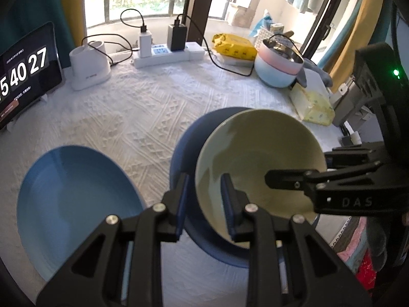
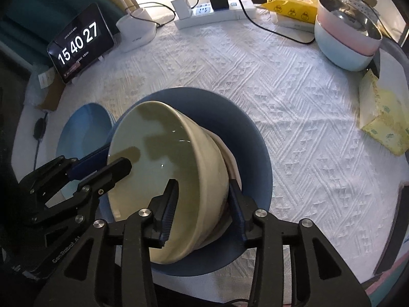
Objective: Organize plates and bowls
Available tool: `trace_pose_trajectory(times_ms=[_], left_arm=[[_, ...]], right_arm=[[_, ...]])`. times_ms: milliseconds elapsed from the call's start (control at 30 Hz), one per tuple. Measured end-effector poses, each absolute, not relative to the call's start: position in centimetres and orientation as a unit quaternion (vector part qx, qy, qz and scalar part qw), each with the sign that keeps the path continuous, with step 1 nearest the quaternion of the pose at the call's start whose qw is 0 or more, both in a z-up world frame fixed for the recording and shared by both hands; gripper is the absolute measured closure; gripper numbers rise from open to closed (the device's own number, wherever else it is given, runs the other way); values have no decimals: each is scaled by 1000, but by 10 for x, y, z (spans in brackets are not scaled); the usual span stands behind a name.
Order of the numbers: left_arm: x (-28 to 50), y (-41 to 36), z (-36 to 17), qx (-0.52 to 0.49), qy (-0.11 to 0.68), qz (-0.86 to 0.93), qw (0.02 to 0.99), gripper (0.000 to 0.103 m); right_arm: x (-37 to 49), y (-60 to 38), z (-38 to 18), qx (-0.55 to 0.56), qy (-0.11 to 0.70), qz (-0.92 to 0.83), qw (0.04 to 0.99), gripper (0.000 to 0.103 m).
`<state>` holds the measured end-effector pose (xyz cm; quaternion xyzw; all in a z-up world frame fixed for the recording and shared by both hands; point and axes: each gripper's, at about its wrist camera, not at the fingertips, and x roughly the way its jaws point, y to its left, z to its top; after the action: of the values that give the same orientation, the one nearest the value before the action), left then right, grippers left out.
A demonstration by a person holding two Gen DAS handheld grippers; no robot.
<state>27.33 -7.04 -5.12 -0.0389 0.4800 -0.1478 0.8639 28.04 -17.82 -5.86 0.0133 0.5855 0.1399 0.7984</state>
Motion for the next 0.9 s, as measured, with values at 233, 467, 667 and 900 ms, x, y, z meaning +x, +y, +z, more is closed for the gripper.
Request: trace_pose_trajectory(times_ms=[233, 467, 667, 900], left_arm=[[274, -69, -52, -39, 478, -150, 864, 76], [273, -69, -52, -39, 477, -152, 865, 76], [269, -68, -48, -41, 473, -149, 867, 76], [261, -66, -40, -44, 465, -147, 872, 74]], right_arm=[[275, -184, -52, 46, 571, 131, 809, 56], [271, -192, -37, 56, 553, 131, 821, 50], [266, -190, -39, 29, 539, 115, 834, 50], [259, -192, -42, 11, 513, 110, 851, 55]])
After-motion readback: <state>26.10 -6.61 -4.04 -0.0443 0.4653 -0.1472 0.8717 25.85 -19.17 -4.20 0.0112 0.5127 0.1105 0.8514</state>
